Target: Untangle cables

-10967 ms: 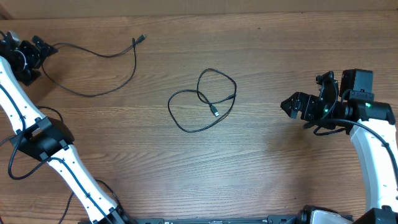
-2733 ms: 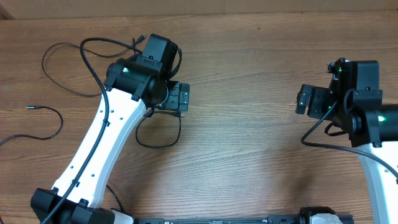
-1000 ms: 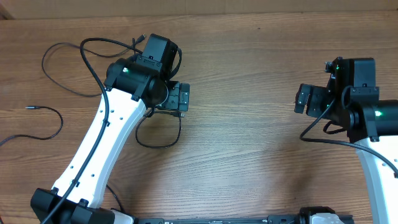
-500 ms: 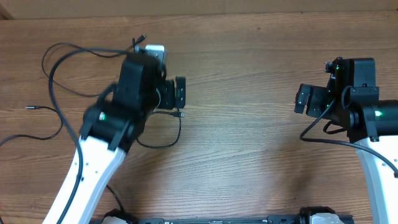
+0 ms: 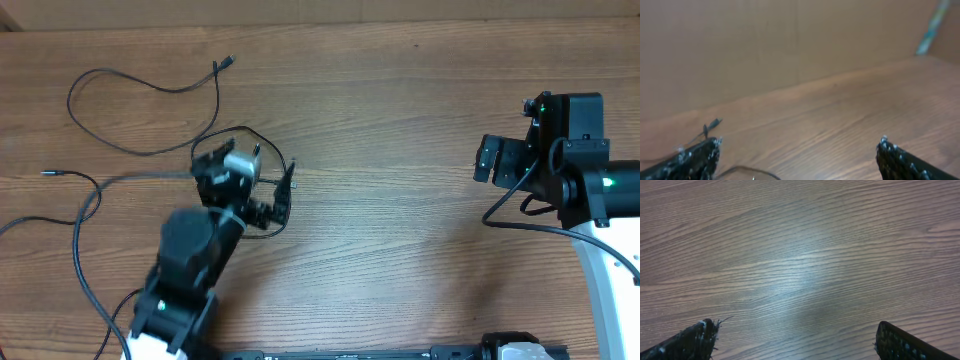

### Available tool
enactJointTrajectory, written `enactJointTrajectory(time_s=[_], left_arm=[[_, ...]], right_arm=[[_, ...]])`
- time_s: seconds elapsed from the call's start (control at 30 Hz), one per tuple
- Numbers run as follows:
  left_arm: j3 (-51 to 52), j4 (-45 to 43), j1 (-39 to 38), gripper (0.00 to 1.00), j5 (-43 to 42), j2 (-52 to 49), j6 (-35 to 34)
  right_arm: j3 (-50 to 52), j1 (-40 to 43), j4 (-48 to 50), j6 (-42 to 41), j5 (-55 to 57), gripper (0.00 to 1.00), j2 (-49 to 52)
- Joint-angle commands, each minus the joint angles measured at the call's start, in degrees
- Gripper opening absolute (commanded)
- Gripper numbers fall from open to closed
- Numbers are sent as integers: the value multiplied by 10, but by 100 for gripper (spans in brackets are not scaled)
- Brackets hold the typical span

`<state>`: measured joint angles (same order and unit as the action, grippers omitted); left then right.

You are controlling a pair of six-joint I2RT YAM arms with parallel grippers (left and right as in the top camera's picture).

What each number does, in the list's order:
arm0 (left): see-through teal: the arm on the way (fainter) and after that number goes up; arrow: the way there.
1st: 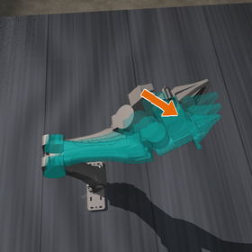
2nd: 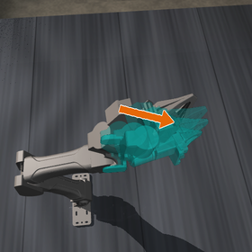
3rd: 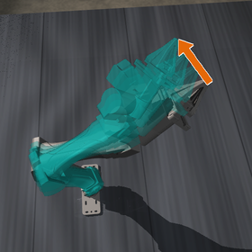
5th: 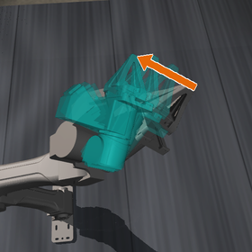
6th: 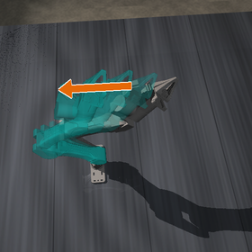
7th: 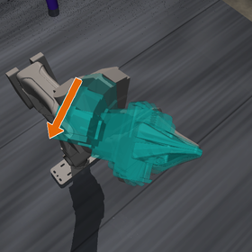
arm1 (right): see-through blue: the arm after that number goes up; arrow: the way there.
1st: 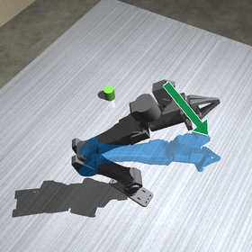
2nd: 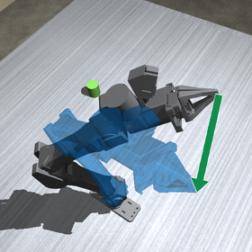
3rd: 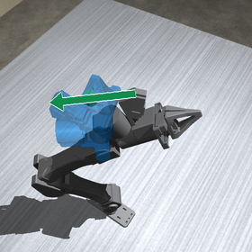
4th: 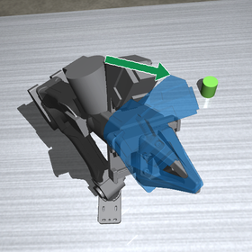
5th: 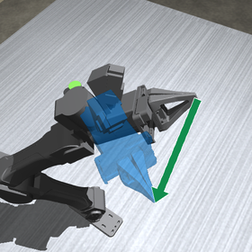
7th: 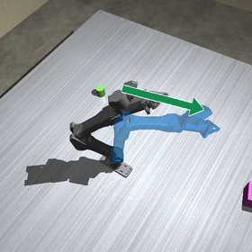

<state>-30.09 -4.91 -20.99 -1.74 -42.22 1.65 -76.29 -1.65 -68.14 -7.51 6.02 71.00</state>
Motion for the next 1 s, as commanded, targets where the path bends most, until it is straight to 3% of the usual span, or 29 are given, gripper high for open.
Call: enactJointTrajectory(time_s=[0.0, 0.27, 0.5, 0.83, 0.97], left_arm=[[90, -63, 32, 100, -61, 64, 55], [217, -148, 110, 100, -69, 167, -35], [299, -149, 151, 100, -68, 263, -38], [298, 90, 199, 100, -45, 376, -40], [298, 92, 199, 100, -23, 412, -33]], right_arm=[[-13, -3, 3, -4, 4, 100, 1], [-13, -3, 3, -4, 4, 100, 1], [-13, -3, 3, -4, 4, 100, 1], [-13, -3, 3, -4, 4, 100, 1], [-13, -3, 3, -4, 4, 100, 1]])
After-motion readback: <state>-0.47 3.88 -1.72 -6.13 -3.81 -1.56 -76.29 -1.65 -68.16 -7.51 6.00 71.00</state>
